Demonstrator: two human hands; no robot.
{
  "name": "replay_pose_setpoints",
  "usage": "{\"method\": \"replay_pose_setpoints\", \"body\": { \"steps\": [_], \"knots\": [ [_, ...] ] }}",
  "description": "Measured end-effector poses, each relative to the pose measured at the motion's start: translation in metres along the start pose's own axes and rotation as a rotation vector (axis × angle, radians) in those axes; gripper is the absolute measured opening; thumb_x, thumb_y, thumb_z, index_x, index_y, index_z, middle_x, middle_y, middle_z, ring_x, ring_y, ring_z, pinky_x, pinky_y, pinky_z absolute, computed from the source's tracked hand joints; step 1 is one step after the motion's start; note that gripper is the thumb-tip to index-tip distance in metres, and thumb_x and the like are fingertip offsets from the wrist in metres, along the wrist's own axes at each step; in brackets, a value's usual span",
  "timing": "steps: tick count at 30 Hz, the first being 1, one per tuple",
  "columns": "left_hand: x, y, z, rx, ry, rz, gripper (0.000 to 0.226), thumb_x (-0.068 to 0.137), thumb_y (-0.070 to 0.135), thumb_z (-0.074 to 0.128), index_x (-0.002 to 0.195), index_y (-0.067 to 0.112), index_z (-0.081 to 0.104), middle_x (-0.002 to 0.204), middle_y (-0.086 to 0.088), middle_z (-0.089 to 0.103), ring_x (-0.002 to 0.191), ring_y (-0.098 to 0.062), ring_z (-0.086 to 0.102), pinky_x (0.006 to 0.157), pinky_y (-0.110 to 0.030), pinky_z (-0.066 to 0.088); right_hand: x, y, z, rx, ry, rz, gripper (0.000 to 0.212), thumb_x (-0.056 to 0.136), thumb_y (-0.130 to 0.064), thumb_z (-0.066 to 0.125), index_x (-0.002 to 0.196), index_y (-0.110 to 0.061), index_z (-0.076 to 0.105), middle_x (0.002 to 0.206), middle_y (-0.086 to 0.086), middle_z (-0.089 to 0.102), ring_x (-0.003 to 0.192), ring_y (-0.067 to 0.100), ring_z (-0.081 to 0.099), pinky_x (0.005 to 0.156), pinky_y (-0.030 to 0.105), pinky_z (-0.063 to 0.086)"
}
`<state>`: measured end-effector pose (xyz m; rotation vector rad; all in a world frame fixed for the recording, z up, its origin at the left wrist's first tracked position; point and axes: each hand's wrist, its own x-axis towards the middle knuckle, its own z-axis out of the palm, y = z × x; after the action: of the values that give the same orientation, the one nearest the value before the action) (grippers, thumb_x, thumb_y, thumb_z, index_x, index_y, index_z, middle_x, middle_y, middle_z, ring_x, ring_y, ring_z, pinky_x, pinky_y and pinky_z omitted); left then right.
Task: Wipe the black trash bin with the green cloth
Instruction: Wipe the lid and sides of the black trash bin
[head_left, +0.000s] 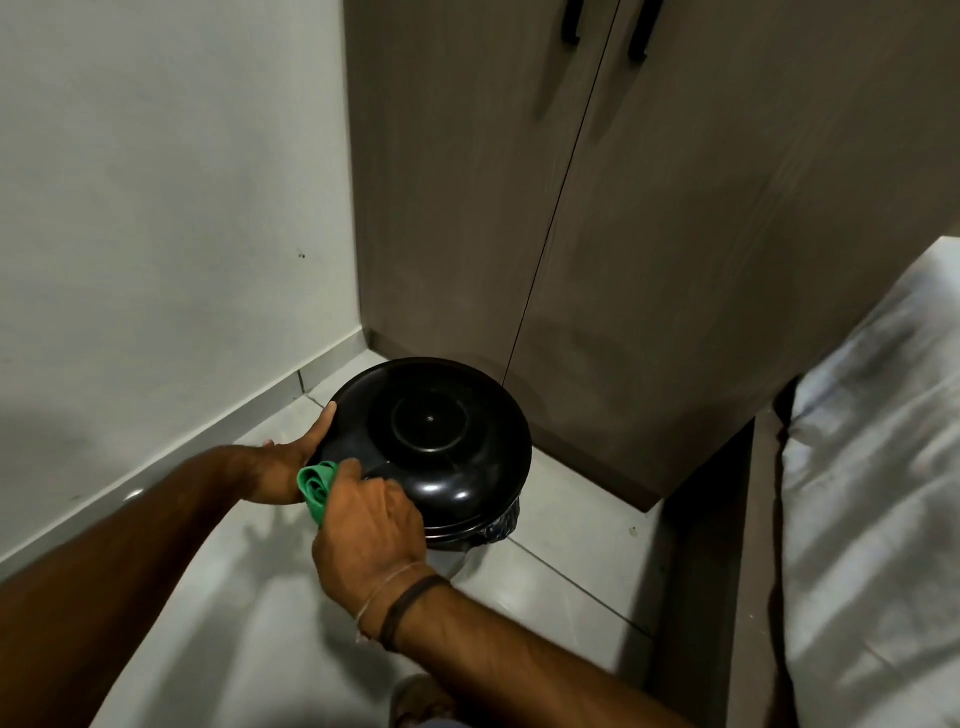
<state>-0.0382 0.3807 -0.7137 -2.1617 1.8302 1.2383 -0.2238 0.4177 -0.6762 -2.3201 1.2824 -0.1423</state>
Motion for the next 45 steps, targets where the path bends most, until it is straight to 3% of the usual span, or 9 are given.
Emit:
{"method": "replay_pose_setpoints", "body": {
  "steps": [10,15,19,22,25,28,34,40,45],
  "knots": [
    [0.010,-0.002,-0.001,0.145,0.015,0.019,0.141,0.092,0.020,0.082,0.141,0.026,-0.050,0.170,-0.014,0.037,0.158,-0.036,0.034,0.131,-0.060,-0.011,0.015,0.003,-0.005,0.147,-0.011,-0.037,0.042,0.094,-0.019,0.071,0.128,-0.009,0.049,0.122,0.021,0.067,0.112,0.042,0.066,0.093,0.049,0.058],
    [0.015,0.001,-0.002,0.222,0.015,0.016,0.159,0.071,0.040,0.096,0.152,0.037,-0.040,0.179,0.004,0.014,0.165,-0.021,0.017,0.127,-0.062,-0.018,0.017,0.032,-0.030,0.856,-0.046,0.183,0.028,0.100,-0.029,0.062,0.124,-0.016,0.068,0.120,0.009,0.076,0.111,0.028,0.073,0.101,0.046,0.058],
    [0.012,0.012,-0.011,0.009,-0.059,0.033,0.181,0.040,0.060,0.101,0.152,0.049,-0.041,0.178,0.006,0.017,0.166,-0.031,-0.002,0.126,-0.055,-0.023,0.014,0.090,-0.095,1.276,0.282,0.372,0.009,0.095,-0.012,0.070,0.090,-0.010,0.076,0.073,-0.001,0.081,0.067,0.013,0.078,0.057,0.026,0.062],
    [0.007,0.009,-0.010,-0.144,-0.026,0.036,0.177,0.030,0.077,0.098,0.152,0.063,-0.029,0.170,0.012,0.035,0.166,-0.028,0.002,0.128,-0.053,-0.021,0.029,0.129,-0.138,1.123,0.445,0.361,0.009,0.095,-0.017,0.069,0.089,-0.015,0.076,0.067,-0.008,0.079,0.062,0.009,0.077,0.051,0.022,0.058],
    [0.008,0.010,0.002,-0.230,0.053,0.006,0.174,0.025,0.078,0.098,0.153,0.067,-0.021,0.162,0.009,0.046,0.163,-0.035,0.016,0.133,-0.057,-0.010,0.067,0.142,-0.137,0.745,0.437,0.331,0.020,0.095,-0.033,0.065,0.101,-0.018,0.077,0.092,-0.001,0.080,0.091,0.024,0.076,0.083,0.040,0.061],
    [0.011,0.009,0.015,-0.237,0.132,-0.028,0.174,0.020,0.078,0.098,0.149,0.073,-0.019,0.169,0.003,0.038,0.162,-0.041,0.012,0.133,-0.063,0.011,0.094,0.139,-0.102,0.388,0.307,0.210,0.032,0.097,-0.039,0.060,0.118,-0.018,0.073,0.118,0.012,0.077,0.114,0.037,0.069,0.094,0.041,0.054],
    [0.013,0.005,0.020,-0.193,0.167,-0.107,0.181,0.015,0.083,0.095,0.150,0.070,-0.025,0.175,-0.001,0.028,0.163,-0.046,0.001,0.131,-0.067,0.012,0.115,0.107,-0.034,-0.133,0.158,-0.188,0.055,0.103,-0.045,0.045,0.154,-0.026,0.046,0.166,-0.003,0.040,0.157,0.022,0.027,0.129,0.045,0.016],
    [0.015,0.002,0.022,-0.123,0.171,-0.130,0.174,0.012,0.091,0.087,0.133,0.077,-0.038,0.175,0.000,0.031,0.165,-0.037,0.010,0.130,-0.069,0.005,0.044,0.109,-0.017,-0.164,0.055,-0.433,0.061,0.096,-0.041,0.047,0.157,-0.035,0.038,0.168,-0.009,0.034,0.158,0.017,0.023,0.129,0.041,0.008],
    [0.011,0.006,0.019,-0.086,0.137,-0.112,0.176,0.024,0.092,0.088,0.150,0.065,-0.031,0.179,-0.004,0.019,0.165,-0.043,-0.001,0.129,-0.073,0.002,0.006,0.163,-0.027,-0.181,0.217,-0.294,0.075,0.082,-0.029,0.050,0.156,-0.038,0.040,0.162,-0.012,0.044,0.154,0.015,0.034,0.126,0.038,0.017]
  ]
}}
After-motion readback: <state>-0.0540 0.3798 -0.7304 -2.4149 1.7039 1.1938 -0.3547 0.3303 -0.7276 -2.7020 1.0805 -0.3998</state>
